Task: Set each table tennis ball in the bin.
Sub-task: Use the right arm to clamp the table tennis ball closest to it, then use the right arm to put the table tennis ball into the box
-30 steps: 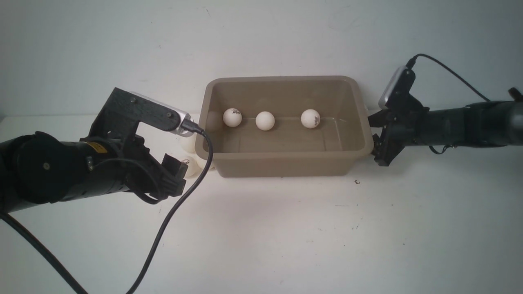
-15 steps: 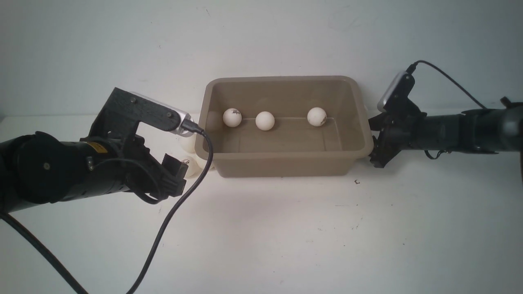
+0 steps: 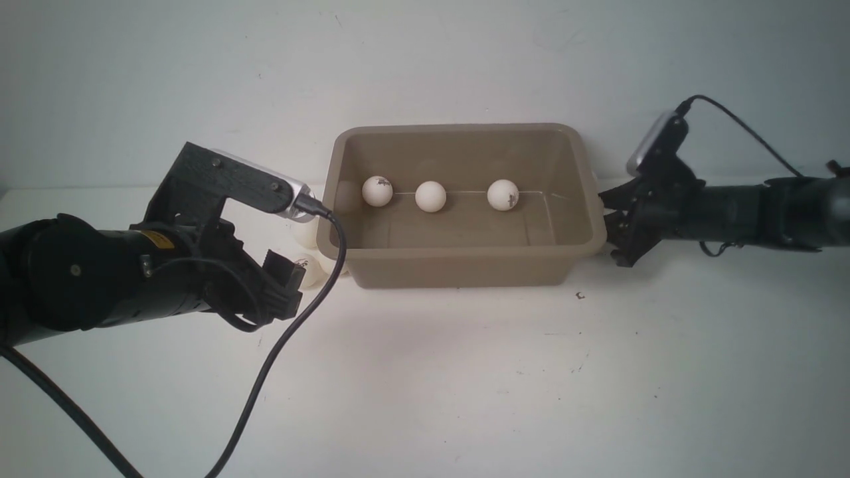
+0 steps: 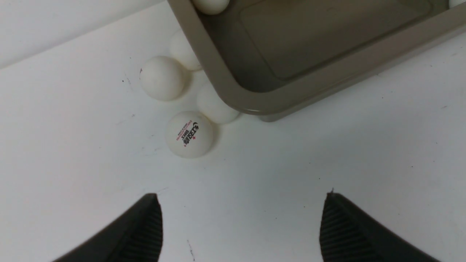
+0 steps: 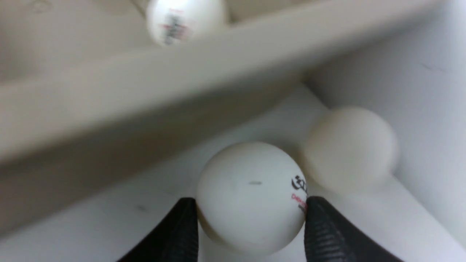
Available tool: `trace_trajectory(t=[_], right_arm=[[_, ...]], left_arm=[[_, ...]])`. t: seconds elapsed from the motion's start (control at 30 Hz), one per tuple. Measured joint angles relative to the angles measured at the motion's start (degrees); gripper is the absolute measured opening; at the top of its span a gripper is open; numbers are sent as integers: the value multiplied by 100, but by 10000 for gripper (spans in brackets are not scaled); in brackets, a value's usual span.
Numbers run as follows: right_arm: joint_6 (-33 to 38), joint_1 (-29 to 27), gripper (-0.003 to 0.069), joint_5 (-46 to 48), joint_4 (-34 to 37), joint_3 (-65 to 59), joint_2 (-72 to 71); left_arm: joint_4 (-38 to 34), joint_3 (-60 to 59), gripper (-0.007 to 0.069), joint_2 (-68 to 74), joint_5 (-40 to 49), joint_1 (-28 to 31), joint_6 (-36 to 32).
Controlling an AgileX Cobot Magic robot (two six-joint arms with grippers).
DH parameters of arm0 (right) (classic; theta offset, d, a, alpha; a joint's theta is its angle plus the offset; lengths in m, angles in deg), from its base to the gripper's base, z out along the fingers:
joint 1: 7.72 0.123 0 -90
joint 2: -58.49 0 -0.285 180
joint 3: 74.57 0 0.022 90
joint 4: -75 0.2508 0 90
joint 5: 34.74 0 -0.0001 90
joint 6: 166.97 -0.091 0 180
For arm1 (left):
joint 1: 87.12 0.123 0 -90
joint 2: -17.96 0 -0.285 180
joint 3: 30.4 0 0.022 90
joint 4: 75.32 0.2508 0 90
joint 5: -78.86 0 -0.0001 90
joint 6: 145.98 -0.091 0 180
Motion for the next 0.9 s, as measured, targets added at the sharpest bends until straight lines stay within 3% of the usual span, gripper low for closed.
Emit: trace_trajectory(t=[0.13, 0.33, 0.57, 0.73, 0.9], right_arm=[[-577, -448, 342, 446, -738, 0, -464], [-1154, -709, 342, 1547, -1087, 5, -943], [-1303, 62, 342, 1700, -966, 5, -978], [-969, 742, 342, 743, -822, 5, -928], [-623, 980, 342, 202, -790, 5, -783]], left_arm=[[0, 0, 520, 0, 0, 0, 0], [0, 0, 520, 0, 0, 0, 0], [0, 0, 520, 0, 0, 0, 0], [0, 0, 520, 0, 0, 0, 0], [0, 0, 520, 0, 0, 0, 0]])
